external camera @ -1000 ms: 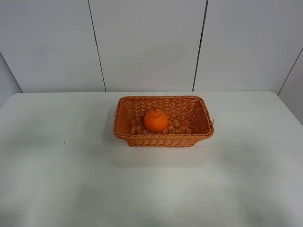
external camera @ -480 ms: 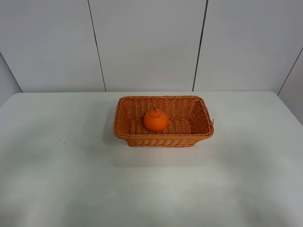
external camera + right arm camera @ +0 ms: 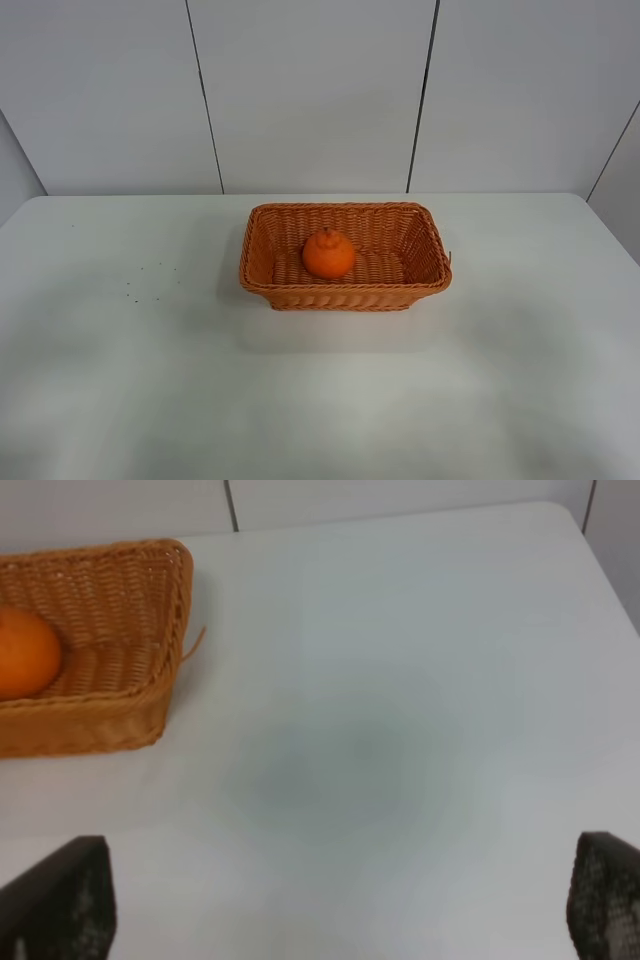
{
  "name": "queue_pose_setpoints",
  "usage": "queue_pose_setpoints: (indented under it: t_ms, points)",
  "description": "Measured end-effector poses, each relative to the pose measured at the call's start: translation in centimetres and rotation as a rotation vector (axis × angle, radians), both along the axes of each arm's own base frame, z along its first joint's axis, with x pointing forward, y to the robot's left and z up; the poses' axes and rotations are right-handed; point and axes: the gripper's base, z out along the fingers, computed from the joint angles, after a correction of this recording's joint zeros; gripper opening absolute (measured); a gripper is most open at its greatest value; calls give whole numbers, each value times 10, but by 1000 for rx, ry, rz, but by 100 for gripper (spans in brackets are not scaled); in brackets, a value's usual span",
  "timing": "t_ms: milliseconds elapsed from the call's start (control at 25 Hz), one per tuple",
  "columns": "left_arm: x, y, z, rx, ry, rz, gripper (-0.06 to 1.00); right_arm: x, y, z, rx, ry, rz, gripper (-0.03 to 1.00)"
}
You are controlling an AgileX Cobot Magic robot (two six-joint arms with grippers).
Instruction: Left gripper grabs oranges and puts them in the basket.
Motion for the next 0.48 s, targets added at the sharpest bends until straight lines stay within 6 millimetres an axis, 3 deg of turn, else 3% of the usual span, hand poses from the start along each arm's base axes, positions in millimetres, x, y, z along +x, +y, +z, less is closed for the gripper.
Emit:
queue_pose_setpoints:
  t_ms: [280, 480]
  points:
    - [-28, -2, 1, 15, -192, -2, 88, 0, 0, 0, 0, 0, 0, 69]
    - [-32, -2, 1, 17, -217, -2, 88, 0, 0, 0, 0, 0, 0, 69]
